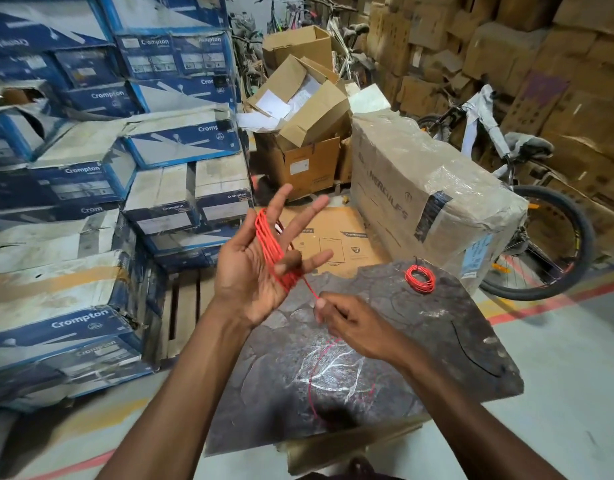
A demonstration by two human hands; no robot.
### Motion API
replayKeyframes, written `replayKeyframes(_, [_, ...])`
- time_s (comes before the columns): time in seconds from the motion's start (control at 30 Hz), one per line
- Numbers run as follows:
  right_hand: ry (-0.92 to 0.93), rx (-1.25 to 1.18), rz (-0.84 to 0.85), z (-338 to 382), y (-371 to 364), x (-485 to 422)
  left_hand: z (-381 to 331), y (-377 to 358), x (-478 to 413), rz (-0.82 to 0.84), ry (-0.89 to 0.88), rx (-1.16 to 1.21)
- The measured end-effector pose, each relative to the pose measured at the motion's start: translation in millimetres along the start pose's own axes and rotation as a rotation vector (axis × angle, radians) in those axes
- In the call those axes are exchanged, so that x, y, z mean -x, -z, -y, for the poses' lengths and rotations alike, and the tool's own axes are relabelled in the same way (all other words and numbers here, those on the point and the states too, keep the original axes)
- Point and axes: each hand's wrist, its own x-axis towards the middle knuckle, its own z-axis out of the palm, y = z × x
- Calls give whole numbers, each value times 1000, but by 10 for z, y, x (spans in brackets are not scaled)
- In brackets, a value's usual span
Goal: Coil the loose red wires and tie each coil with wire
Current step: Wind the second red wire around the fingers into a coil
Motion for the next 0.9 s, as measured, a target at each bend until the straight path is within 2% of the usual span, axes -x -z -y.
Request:
replayKeyframes(0.1, [-29, 62, 20, -53, -71, 97, 6, 74, -135, -265, -93, -133])
replayKeyframes(0.2, [-47, 107, 8, -42, -82, 183, 15, 176, -210, -367, -114, -176])
replayKeyframes(0.3, [-75, 189, 54, -22, -91, 293, -21, 271, -280, -453, -146, -316])
replayKeyframes(0.37, [-87, 241, 106, -3, -80, 367, -65, 353, -300, -539, -151, -641])
replayKeyframes(0.43, [-66, 315, 157, 11, -60, 441, -119, 440, -275, -588, -152, -1217])
replayKeyframes(0.5, [-23, 372, 181, 45, -11, 503, -143, 532, -221, -508, -90, -1701])
replayKeyframes(0.57, [0, 408, 184, 106, 95, 538, -138, 599, -140, -442, 72, -1952])
replayKeyframes(0.63, [2, 408, 140, 190, 269, 533, -98, 567, -62, -452, 318, -1946])
replayKeyframes(0.7, [14, 336, 53, 259, 482, 488, -41, 520, 0, -453, 608, -1701])
replayKeyframes(0.77, [68, 262, -29, 290, 680, 397, 8, 429, 57, -367, 836, -1442])
replayKeyframes(0.83, [131, 219, -101, 324, 817, 288, 45, 338, 123, -220, 980, -1255])
replayKeyframes(0.9, [169, 199, -174, 364, 894, 173, 46, 295, 178, -102, 1046, -1050])
